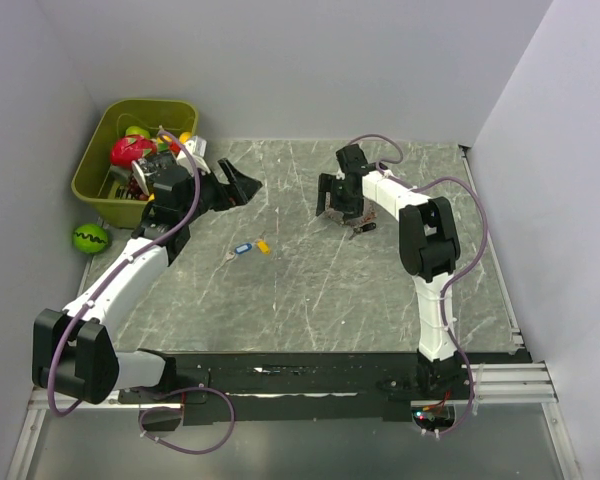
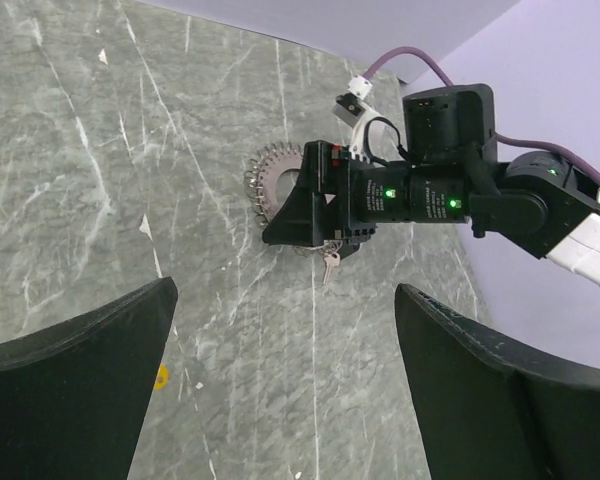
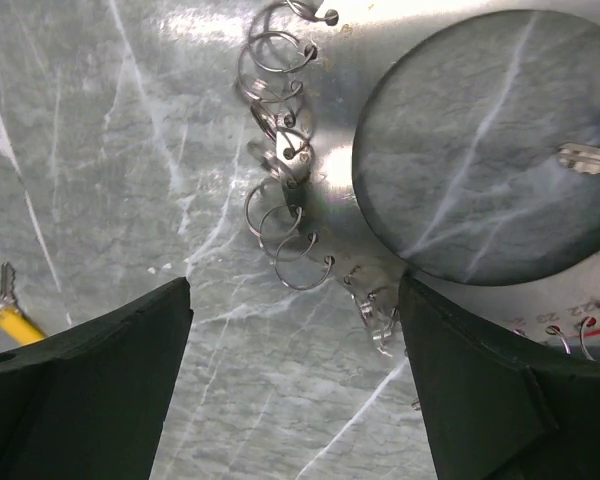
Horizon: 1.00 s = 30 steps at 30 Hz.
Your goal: Put the keys on the keyring
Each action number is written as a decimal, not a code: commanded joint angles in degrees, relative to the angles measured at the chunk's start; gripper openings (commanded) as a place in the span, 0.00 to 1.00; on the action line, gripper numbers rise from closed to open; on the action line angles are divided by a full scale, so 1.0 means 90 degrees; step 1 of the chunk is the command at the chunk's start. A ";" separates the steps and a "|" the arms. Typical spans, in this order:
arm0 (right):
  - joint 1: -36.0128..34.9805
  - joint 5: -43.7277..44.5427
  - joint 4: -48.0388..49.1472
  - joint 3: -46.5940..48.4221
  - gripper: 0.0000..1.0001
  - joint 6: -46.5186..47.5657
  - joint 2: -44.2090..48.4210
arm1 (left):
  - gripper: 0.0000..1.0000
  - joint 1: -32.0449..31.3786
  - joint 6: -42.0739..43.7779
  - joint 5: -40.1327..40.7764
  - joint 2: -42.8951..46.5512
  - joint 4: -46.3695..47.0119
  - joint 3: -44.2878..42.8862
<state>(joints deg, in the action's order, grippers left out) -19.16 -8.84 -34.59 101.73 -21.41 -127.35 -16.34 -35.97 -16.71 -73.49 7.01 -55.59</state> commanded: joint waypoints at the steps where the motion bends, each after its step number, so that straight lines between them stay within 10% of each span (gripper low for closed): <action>1: -0.0029 -0.0598 -0.0180 0.0191 0.90 -0.0072 -0.0118 | 0.96 -0.0011 0.0100 -0.0301 0.0148 0.0393 -0.0025; 18: -0.0557 -0.1605 0.0181 -0.1674 0.91 -0.0004 0.1354 | 0.96 -0.0021 0.0256 -0.0389 -0.0066 0.0432 -0.0054; 30: -0.0537 -0.0073 -0.0284 -0.0368 0.92 0.0328 0.1291 | 0.96 -0.0030 0.0227 -0.0497 -0.0203 0.0482 -0.0073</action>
<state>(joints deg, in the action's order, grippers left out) -24.34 -14.98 -33.56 91.96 -20.03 -111.59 -16.34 -34.11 -20.21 -75.88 8.78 -55.57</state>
